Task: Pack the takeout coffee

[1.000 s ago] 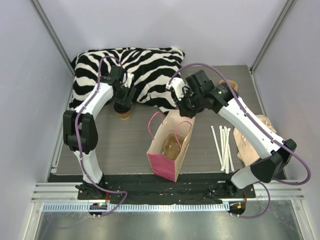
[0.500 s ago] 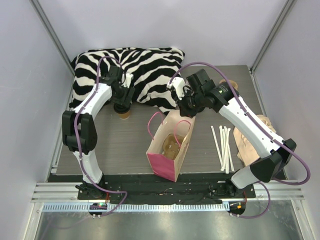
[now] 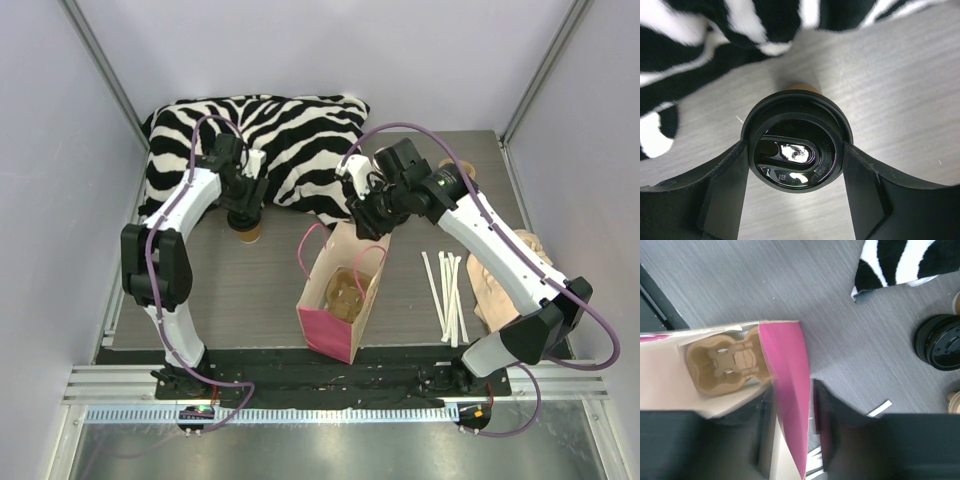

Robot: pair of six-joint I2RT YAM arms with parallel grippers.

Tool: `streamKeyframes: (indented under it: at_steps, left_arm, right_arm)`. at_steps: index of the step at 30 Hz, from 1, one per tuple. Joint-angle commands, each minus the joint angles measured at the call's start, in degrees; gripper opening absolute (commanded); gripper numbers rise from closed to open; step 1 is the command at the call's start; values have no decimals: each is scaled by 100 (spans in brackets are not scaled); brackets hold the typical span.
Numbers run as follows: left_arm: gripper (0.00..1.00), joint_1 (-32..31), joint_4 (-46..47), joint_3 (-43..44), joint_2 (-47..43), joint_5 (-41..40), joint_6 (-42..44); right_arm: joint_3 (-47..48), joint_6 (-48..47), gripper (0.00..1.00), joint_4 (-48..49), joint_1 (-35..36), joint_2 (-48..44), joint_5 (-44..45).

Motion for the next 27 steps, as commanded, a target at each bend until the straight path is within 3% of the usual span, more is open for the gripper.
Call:
streamKeyframes:
  at_steps: [1, 6, 9, 16, 22, 27]
  left_arm:
    - [33, 10, -508, 100, -403, 303, 112]
    - [33, 10, -781, 91, -781, 514, 51]
    - [32, 1, -895, 100, -983, 672, -28]
    - [29, 1, -1449, 968, -1712, 1717, -195]
    - [29, -305, -2626, 3075, -1652, 2605, 41]
    - [29, -658, -3312, 4071, -1678, 3010, 261]
  right_arm:
    - [114, 131, 49, 37, -109, -219, -320]
    - [588, -343, 74, -174, -215, -184, -812]
    - [799, -721, 79, -314, -215, -79, -962]
    - [959, -1073, 76, -850, -294, 167, -1120]
    - [853, -915, 70, -912, -461, 220, -1287]
    - [809, -757, 63, -903, -549, 317, -1463]
